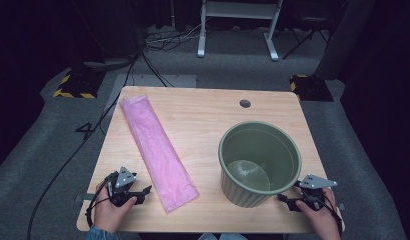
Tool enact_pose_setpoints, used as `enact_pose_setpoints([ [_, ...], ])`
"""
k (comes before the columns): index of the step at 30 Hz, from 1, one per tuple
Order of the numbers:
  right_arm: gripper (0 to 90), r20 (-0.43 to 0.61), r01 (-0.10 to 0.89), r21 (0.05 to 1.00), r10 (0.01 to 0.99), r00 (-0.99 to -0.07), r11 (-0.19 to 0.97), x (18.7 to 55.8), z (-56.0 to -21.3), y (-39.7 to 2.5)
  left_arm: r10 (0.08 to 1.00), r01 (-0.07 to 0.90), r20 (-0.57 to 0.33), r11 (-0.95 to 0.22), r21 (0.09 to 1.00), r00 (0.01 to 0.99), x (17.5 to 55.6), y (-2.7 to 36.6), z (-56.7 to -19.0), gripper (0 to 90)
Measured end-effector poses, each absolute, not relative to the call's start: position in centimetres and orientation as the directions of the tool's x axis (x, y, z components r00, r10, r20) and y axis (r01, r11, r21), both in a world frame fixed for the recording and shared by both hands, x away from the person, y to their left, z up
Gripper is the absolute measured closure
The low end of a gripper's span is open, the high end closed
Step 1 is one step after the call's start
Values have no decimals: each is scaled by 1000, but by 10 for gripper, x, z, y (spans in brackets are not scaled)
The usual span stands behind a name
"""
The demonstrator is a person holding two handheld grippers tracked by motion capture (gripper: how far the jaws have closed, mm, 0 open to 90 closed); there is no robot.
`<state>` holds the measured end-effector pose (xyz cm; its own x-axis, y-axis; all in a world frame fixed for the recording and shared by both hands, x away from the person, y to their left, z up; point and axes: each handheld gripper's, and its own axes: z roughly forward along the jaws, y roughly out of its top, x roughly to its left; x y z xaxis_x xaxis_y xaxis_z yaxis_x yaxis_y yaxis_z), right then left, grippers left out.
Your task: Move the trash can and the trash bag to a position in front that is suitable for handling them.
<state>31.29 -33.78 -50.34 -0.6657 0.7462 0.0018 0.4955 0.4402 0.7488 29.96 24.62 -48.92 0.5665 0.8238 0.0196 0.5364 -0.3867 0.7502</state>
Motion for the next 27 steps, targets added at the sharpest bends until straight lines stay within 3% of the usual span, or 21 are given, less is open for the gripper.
enact_pose_setpoints([
  [6, 229, 19, 518, 768, 795, -606, 377, 312, -492, -341, 805, 476, 23, -373, 796, 592, 297, 224, -462, 262],
  [10, 290, -76, 479, 771, 808, -585, 419, 310, -480, -345, 792, 449, 29, -376, 810, 610, 305, 205, -454, 283],
  [15, 365, 31, 540, 777, 837, -546, 323, 314, -464, -348, 781, 440, 25, -377, 815, 624, 314, 187, -447, 291],
  [27, 430, 42, 529, 785, 824, -566, 323, 330, -467, -324, 693, 411, -6, -420, 809, 721, 344, 102, -453, 282],
])
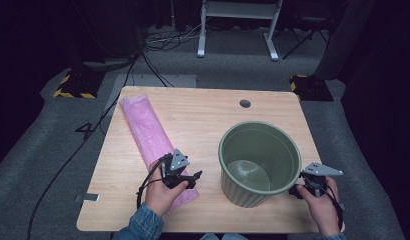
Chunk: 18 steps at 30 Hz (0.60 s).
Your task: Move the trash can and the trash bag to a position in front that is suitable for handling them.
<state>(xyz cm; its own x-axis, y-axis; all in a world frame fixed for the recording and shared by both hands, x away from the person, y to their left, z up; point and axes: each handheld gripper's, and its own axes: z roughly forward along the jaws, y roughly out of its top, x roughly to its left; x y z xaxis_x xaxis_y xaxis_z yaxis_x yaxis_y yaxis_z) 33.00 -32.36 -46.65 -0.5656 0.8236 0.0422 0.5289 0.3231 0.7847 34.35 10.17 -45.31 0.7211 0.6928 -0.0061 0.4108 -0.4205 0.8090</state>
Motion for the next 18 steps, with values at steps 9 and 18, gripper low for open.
enact_pose_setpoints([
  [9, 412, 19, 517, 773, 800, -599, 368, 337, -465, -295, 647, 367, 17, -454, 812, 762, 331, 103, -449, 261],
  [18, 423, -50, 485, 765, 789, -613, 425, 354, -461, -255, 684, 380, 49, -461, 801, 728, 330, 113, -450, 279],
])
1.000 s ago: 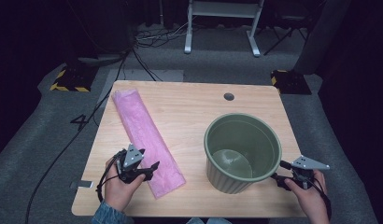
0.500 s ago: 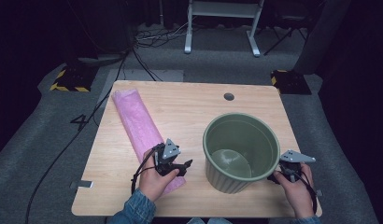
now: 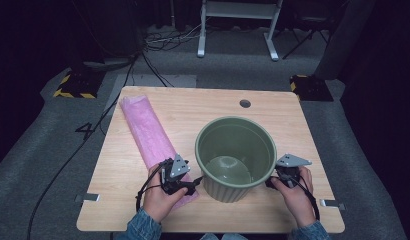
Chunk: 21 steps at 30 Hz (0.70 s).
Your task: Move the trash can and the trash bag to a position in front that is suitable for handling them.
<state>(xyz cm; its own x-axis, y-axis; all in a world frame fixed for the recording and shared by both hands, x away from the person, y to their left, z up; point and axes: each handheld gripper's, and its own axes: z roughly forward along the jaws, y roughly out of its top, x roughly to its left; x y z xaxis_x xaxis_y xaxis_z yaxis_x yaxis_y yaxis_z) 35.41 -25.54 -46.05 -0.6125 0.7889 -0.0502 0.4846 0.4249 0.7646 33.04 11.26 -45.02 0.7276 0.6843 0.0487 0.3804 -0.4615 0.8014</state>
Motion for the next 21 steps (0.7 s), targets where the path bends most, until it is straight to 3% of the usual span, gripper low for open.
enact_pose_setpoints([
  [5, 382, -71, 474, 764, 787, -613, 438, 366, -460, -246, 700, 391, 30, -433, 812, 714, 338, 123, -454, 276],
  [9, 332, -28, 484, 778, 791, -611, 401, 362, -463, -250, 705, 414, 36, -456, 788, 709, 329, 139, -457, 256],
  [21, 309, 35, 501, 776, 767, -641, 384, 322, -470, -272, 663, 455, 27, -543, 705, 748, 286, 186, -489, 254],
])
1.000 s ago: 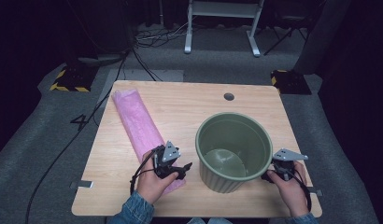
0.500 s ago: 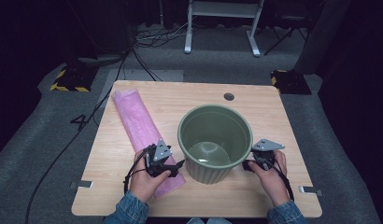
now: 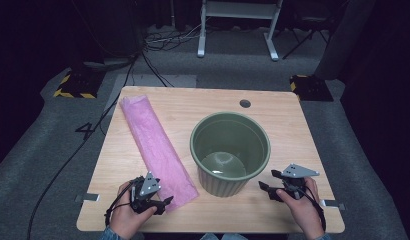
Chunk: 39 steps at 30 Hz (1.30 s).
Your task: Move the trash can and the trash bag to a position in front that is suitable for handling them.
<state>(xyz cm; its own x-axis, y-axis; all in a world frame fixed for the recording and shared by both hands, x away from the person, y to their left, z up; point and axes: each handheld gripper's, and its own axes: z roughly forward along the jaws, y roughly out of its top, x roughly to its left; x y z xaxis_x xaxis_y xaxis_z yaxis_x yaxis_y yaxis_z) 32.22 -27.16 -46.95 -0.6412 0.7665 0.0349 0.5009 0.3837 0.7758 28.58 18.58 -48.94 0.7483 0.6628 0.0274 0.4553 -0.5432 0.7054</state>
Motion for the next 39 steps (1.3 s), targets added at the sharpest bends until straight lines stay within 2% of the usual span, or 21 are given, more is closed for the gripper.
enact_pose_setpoints([
  [5, 305, 31, 496, 772, 754, -656, 399, 318, -471, -270, 660, 463, 9, -536, 706, 751, 293, 181, -501, 258],
  [15, 305, 21, 486, 778, 757, -653, 398, 318, -466, -270, 732, 501, -1, -466, 729, 682, 322, 186, -504, 261],
  [21, 304, 20, 487, 781, 765, -644, 391, 313, -466, -273, 702, 483, -5, -485, 729, 712, 322, 181, -498, 254],
  [25, 304, 27, 502, 776, 776, -630, 381, 311, -469, -278, 739, 492, 1, -450, 745, 674, 336, 181, -489, 254],
  [29, 302, 26, 502, 776, 776, -630, 381, 311, -469, -278, 748, 529, 3, -472, 706, 664, 345, 175, -494, 261],
  [35, 300, 26, 498, 777, 771, -637, 385, 313, -471, -277, 726, 539, -14, -497, 680, 687, 338, 175, -498, 269],
  [39, 299, 31, 500, 774, 765, -643, 389, 314, -473, -277, 734, 546, -4, -501, 671, 679, 320, 193, -497, 267],
])
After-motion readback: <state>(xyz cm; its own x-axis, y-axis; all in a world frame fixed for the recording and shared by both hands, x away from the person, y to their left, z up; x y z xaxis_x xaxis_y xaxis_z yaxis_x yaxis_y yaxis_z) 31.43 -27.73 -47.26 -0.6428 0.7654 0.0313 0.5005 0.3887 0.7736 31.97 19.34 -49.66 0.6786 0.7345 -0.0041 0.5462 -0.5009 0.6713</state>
